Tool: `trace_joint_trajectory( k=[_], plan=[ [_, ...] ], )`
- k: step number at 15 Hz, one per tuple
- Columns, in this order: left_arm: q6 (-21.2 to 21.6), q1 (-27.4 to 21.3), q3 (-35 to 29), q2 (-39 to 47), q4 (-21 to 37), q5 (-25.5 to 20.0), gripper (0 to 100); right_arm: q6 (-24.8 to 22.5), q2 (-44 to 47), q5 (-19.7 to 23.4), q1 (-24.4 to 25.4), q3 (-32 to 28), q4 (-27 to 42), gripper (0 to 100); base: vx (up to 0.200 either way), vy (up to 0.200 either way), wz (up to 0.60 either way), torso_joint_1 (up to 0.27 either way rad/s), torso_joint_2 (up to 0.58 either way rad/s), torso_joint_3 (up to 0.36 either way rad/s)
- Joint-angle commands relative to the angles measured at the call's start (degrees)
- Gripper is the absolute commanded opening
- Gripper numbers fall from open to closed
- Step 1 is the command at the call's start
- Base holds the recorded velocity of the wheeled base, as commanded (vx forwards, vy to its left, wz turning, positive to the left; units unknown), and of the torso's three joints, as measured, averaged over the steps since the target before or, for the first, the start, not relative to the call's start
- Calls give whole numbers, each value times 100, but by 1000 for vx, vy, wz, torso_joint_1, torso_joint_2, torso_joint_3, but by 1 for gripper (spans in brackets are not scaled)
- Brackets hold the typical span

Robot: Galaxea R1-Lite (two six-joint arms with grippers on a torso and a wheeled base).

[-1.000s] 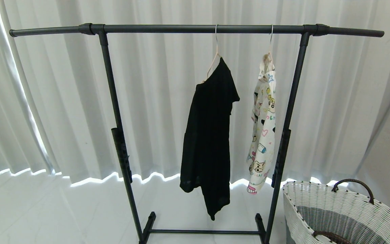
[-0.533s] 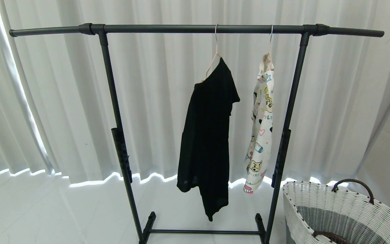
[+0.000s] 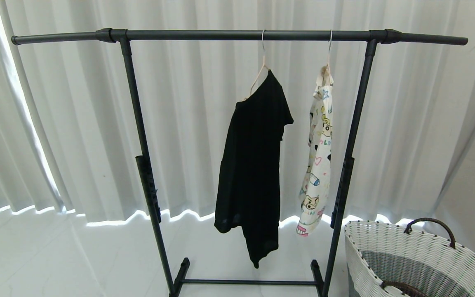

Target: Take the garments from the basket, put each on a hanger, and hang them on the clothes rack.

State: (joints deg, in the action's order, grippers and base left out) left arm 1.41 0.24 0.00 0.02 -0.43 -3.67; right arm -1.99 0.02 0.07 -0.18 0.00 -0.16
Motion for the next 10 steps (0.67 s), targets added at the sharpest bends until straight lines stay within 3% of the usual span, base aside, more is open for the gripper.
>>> trace_joint_trajectory(
  k=[1, 10],
  plan=[
    [-1, 2, 0, -2, -1, -2, 100, -3, -2, 1, 1, 0, -2, 100, 0, 0, 0, 0, 0, 0],
    [-1, 2, 0, -2, -1, -2, 100, -3, -2, 1, 1, 0, -2, 100, 0, 0, 0, 0, 0, 0]
  ],
)
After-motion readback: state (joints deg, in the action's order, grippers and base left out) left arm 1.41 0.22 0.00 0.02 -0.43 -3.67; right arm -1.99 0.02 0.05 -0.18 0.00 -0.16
